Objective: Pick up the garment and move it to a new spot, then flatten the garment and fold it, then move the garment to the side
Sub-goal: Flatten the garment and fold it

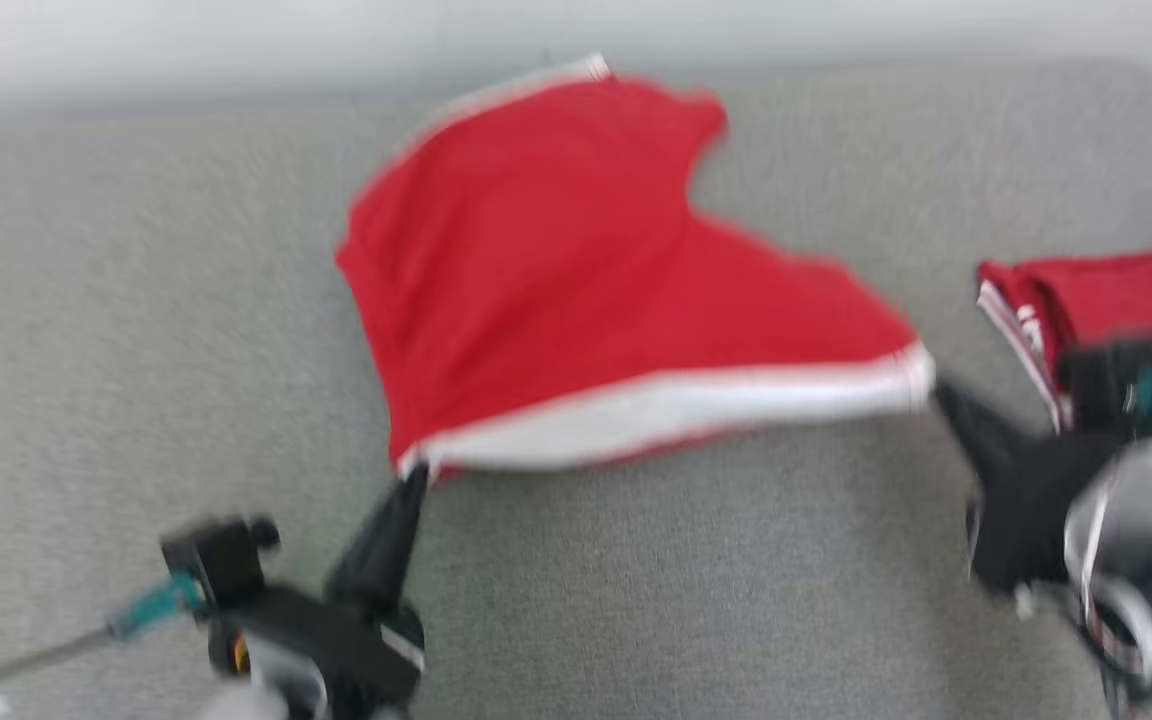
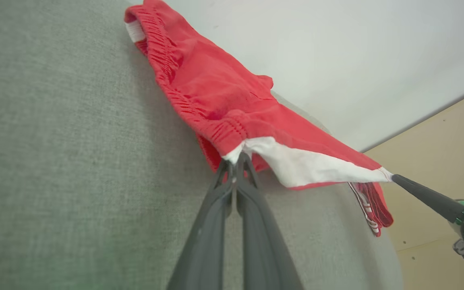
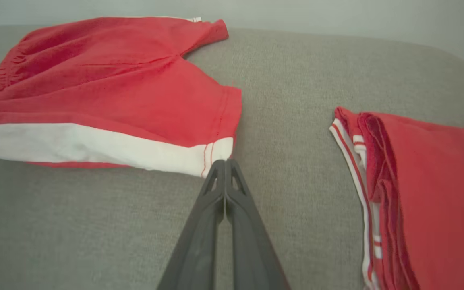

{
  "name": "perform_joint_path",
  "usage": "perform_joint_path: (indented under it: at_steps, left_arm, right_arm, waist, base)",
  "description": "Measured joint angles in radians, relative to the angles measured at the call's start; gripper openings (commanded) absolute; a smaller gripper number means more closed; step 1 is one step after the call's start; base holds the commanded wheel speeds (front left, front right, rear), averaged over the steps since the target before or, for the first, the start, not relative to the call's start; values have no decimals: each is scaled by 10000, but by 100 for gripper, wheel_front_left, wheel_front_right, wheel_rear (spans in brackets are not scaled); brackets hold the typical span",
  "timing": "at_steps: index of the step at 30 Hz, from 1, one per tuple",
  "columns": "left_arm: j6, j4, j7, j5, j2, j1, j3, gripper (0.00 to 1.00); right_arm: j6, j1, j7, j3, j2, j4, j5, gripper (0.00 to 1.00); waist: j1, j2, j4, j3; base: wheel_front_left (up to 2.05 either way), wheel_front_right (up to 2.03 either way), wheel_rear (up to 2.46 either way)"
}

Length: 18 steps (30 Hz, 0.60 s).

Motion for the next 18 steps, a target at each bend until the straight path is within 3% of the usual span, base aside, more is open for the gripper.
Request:
perform_joint_path:
  at_steps: [8,13,18]
  left_arm:
    - [359,385,-115,330,15,1647,-656,0]
    - [834,59,-19,621,558,2439,-886,0]
    - [1011,-360,347,978,1024,2955,-1283,0]
  right_arm:
    - [-2,3313,2176,-355,25,-2027,299,0]
    - [-2,4991,3382,-621,12,-3035,667,0]
    - [-2,6158,4270,-938,222,-3703,905,0]
  waist:
    - [0,0,175,-1446]
    - [1,-1,288,-2093]
    - [1,-1,431,-2369]
  base:
    - [0,0,0]
    - [0,0,0]
    - [0,0,0]
